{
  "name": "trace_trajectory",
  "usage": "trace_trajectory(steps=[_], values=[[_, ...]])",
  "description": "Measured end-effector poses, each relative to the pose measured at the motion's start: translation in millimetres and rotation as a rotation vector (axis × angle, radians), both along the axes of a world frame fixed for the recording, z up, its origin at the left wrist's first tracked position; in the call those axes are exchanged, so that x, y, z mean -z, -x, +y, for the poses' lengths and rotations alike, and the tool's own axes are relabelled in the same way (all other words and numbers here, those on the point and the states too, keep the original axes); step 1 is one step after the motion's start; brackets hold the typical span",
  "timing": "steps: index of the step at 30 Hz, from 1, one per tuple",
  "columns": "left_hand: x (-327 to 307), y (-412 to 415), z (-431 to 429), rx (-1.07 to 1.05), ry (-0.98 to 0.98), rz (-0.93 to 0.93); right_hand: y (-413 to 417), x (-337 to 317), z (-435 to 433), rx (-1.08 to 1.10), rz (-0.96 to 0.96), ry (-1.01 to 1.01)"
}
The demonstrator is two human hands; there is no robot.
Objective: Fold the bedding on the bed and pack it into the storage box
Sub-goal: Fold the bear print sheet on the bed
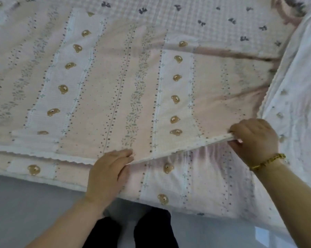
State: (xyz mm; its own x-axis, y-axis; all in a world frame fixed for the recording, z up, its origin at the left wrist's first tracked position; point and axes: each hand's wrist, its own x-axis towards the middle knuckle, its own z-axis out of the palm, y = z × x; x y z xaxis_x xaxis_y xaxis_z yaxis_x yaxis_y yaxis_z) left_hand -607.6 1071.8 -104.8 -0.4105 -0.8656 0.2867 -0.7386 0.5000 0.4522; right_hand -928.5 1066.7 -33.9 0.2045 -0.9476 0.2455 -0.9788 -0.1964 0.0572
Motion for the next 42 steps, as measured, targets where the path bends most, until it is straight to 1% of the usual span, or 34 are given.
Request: trace_trajectory(steps=[1, 3, 6, 9, 13, 16, 17, 20, 22, 24, 28, 30, 33, 35, 38, 39, 40, 42], values=[[-0.8, -0.7, 7.6, 0.001, -0.001, 0.019, 4.7, 6.1, 17.4, -0.036, -0.070, 0.065], [7.9, -4.3, 23.3, 0.029, -0.050, -0.004, 6.1, 27.6, 56.4, -0.078, -0.130, 0.080], [28.6, -9.8, 43.2, 0.080, -0.128, -0.129, -0.8, 72.2, 106.5, -0.067, -0.100, -0.082], [42.2, -11.3, 48.5, 0.096, -0.153, -0.213, -10.5, 97.4, 116.0, -0.010, -0.071, -0.131], [41.7, 6.2, 55.4, 0.085, -0.149, -0.291, -8.3, 98.0, 112.9, 0.025, -0.032, -0.169], [39.6, 36.7, 55.1, 0.096, -0.159, -0.278, -1.9, 86.4, 114.3, 0.015, 0.079, -0.189], [38.0, 51.1, 54.1, 0.109, -0.142, -0.269, 6.3, 84.4, 113.4, 0.012, 0.124, -0.165], [31.8, 90.0, 57.4, 0.215, -0.089, -0.268, 35.0, 74.4, 109.3, 0.067, 0.215, -0.213], [25.7, 109.5, 61.7, 0.257, -0.112, -0.294, 52.2, 74.8, 104.3, 0.108, 0.251, -0.268], [20.5, 132.5, 65.5, 0.248, -0.176, -0.317, 71.5, 69.0, 97.0, 0.111, 0.270, -0.289], [15.4, 173.2, 77.2, 0.188, -0.215, -0.275, 118.2, 67.5, 84.6, 0.039, 0.295, -0.318], [18.3, 200.8, 78.4, 0.113, -0.219, -0.239, 153.2, 71.1, 70.8, -0.003, 0.301, -0.287], [14.0, 257.0, 71.7, -0.075, -0.239, -0.207, 210.9, 60.6, 44.9, -0.091, 0.290, -0.211], [3.1, 271.4, 67.4, -0.138, -0.256, -0.179, 228.7, 45.6, 46.0, -0.100, 0.212, -0.094], [-14.3, 277.0, 87.2, -0.192, -0.188, -0.136, 249.7, 24.5, 79.7, -0.139, 0.052, 0.173], [-18.7, 279.4, 94.4, -0.186, -0.166, -0.134, 255.2, 20.0, 96.6, -0.135, 0.001, 0.215], [-21.5, 276.7, 101.9, -0.176, -0.175, -0.138, 256.2, 22.7, 114.4, -0.140, -0.028, 0.216], [-19.1, 276.0, 116.6, -0.124, -0.235, -0.182, 259.8, 42.3, 151.3, -0.148, -0.035, 0.104]])
